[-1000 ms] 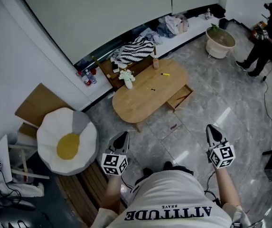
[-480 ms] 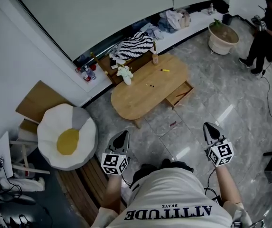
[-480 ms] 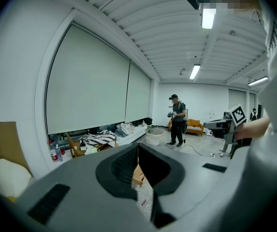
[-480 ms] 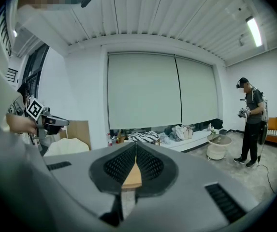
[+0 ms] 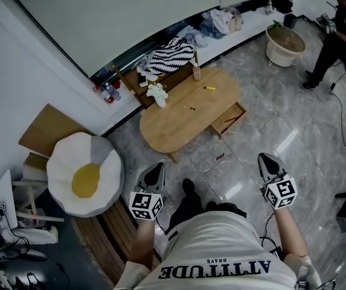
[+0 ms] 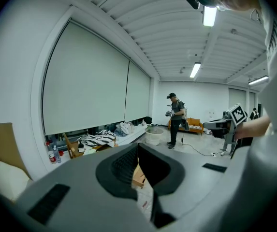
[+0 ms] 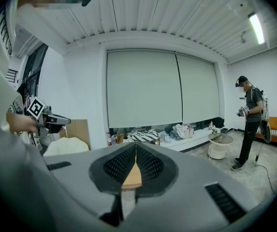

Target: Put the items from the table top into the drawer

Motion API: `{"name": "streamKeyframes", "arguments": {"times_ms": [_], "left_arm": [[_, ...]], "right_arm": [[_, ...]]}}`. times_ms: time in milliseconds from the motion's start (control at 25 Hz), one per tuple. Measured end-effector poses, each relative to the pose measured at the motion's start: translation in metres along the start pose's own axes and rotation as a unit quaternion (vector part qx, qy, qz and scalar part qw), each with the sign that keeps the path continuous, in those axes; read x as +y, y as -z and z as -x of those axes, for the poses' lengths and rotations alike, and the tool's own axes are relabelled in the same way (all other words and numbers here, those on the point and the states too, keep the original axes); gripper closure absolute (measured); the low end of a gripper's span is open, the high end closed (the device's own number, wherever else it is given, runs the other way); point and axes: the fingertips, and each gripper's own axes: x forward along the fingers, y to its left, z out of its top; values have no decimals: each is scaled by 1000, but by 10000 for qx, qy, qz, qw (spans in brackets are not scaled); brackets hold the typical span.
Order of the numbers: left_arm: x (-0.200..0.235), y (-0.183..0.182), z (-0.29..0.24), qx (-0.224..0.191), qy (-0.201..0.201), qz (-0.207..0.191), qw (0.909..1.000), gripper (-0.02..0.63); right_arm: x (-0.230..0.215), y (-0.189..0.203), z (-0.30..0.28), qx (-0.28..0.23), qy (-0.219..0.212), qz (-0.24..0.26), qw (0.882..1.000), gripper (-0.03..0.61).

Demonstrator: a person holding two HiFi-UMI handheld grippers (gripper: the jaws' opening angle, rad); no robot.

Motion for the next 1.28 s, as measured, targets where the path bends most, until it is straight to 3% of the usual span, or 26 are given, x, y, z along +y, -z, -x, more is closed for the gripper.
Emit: {"name": "streamKeyframes", "arguments": {"times_ms": [480,1280], "left_arm": [[67,-7,-71,117,295,-12,9995,592],[194,-30,-210,361,1313,-580,9890,592]], "right_arm": [[-5,-9,-78,198,212,-60,9996,557],[1,-44,-235,433,709,-113,9965,557]]}}
